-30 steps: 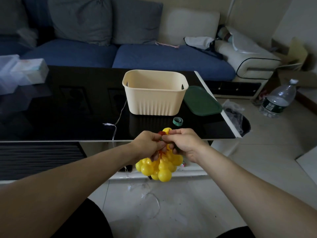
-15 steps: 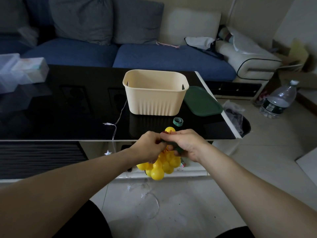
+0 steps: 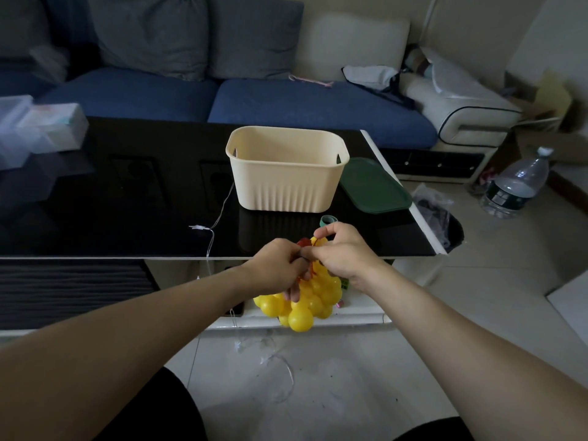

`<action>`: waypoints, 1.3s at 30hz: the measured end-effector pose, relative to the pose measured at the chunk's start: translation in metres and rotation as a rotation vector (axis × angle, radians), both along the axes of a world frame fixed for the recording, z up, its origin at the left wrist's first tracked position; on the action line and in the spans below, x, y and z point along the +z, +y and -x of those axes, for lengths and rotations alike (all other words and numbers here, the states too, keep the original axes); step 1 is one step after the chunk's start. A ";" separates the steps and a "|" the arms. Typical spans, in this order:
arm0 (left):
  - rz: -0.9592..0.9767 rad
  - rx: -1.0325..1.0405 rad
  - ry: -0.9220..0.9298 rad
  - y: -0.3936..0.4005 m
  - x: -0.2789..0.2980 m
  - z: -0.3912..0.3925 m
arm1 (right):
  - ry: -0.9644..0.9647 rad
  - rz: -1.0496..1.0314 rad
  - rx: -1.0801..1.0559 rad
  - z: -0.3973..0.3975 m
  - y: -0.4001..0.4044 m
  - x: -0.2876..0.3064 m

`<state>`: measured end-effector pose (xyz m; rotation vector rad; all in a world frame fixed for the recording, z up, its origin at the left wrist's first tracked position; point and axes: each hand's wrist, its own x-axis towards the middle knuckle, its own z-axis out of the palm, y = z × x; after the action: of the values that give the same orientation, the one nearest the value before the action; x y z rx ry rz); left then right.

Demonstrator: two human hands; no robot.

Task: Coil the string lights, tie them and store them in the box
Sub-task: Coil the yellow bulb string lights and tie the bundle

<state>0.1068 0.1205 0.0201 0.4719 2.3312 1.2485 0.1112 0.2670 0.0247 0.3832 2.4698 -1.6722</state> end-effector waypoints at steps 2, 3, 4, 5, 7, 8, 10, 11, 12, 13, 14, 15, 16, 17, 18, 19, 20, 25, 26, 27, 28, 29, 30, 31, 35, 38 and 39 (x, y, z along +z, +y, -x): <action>-0.008 0.011 0.013 -0.003 0.002 0.000 | 0.014 0.015 0.026 -0.001 0.000 0.002; -0.004 0.017 0.028 -0.005 0.003 0.001 | 0.023 0.027 0.033 -0.002 0.000 0.003; 0.000 0.023 0.048 -0.006 0.004 0.001 | 0.034 0.038 0.034 -0.003 0.001 0.003; 0.001 0.028 0.067 -0.007 0.004 0.001 | 0.044 0.044 0.030 -0.003 0.002 0.003; -0.011 0.034 0.082 -0.009 0.006 0.000 | 0.058 0.057 0.022 -0.004 0.004 0.003; -0.024 0.040 0.080 -0.010 0.006 0.001 | 0.067 0.064 0.016 -0.004 0.004 0.002; -0.062 0.070 0.048 -0.011 0.007 0.002 | 0.083 0.064 0.004 -0.005 0.004 0.001; -0.082 0.088 0.024 -0.011 0.007 0.002 | 0.087 0.063 0.004 -0.005 0.003 0.002; -0.097 0.103 0.002 -0.011 0.006 0.002 | 0.087 0.067 0.003 -0.006 0.002 0.002; -0.106 0.113 -0.015 -0.010 0.005 0.002 | 0.087 0.074 0.001 -0.006 0.002 0.002; -0.113 0.118 -0.027 -0.010 0.004 0.002 | 0.083 0.083 0.004 -0.006 0.001 0.003; -0.121 0.121 -0.036 -0.010 0.003 0.001 | 0.078 0.096 0.009 -0.007 0.001 0.004; -0.131 0.125 -0.043 -0.010 0.003 0.001 | 0.073 0.113 0.014 -0.008 0.001 0.004; -0.139 0.131 -0.046 -0.010 0.003 0.001 | 0.071 0.126 0.018 -0.008 0.001 0.005; -0.141 0.142 -0.042 -0.010 0.003 0.000 | 0.071 0.129 0.022 -0.009 0.002 0.005; -0.132 0.155 -0.030 -0.009 0.002 0.000 | 0.074 0.122 0.024 -0.009 0.002 0.005; -0.117 0.167 -0.011 -0.008 0.002 0.000 | 0.080 0.107 0.025 -0.009 0.001 0.005; -0.051 0.227 0.085 -0.004 -0.006 0.001 | 0.148 -0.083 0.066 -0.006 -0.001 0.001; -0.019 0.233 0.127 -0.004 -0.008 0.002 | 0.161 -0.121 0.075 -0.006 -0.002 0.000; 0.012 0.233 0.165 -0.004 -0.009 0.002 | 0.171 -0.155 0.085 -0.006 -0.002 0.000; 0.032 0.233 0.190 -0.004 -0.010 0.002 | 0.178 -0.185 0.095 -0.007 -0.003 0.001; 0.043 0.230 0.204 -0.004 -0.010 0.003 | 0.183 -0.213 0.111 -0.008 -0.003 0.002; 0.055 0.225 0.213 -0.004 -0.010 0.003 | 0.186 -0.246 0.132 -0.009 -0.003 0.003; 0.073 0.216 0.220 -0.004 -0.010 0.003 | 0.189 -0.280 0.155 -0.011 -0.003 0.005; 0.093 0.201 0.229 -0.004 -0.005 0.006 | 0.187 -0.316 0.172 -0.014 -0.003 0.011; 0.033 0.214 0.180 -0.004 -0.001 0.006 | 0.200 -0.299 0.163 -0.014 0.000 0.013; -0.002 0.214 0.146 -0.005 0.000 0.005 | 0.203 -0.294 0.170 -0.014 0.001 0.013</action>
<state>0.1014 0.1154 0.0202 0.3304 2.5589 1.3525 0.1252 0.2679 0.0379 0.0281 2.8134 -1.3456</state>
